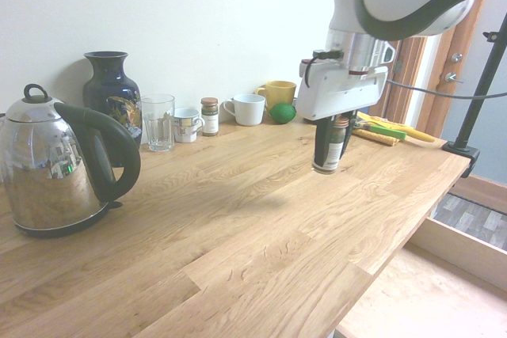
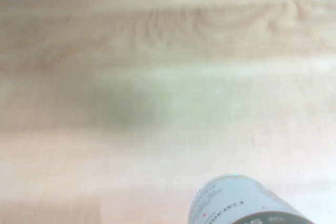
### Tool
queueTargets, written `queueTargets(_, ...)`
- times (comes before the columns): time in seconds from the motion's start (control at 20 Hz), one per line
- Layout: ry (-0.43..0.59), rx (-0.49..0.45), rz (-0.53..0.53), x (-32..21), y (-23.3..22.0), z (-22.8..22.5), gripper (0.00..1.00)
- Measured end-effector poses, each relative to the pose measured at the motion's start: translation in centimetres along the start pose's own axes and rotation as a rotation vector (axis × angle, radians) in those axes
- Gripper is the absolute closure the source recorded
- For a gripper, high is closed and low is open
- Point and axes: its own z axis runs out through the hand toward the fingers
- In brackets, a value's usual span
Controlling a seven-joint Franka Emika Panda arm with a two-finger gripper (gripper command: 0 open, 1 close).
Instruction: Put seasoning jar in the drawer
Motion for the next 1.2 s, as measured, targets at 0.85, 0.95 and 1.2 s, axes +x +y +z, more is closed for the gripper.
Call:
queueTargets(0.85,-0.005,0.011,0.018,-11.6,18.5,2.8,1.0)
queueTargets(0.95,-0.003,0.013,0.015,-12.4,20.1,4.4,1.0)
queueTargets(1.2,0.005,0.015,-0.005,-12.6,21.2,8.4,1.0)
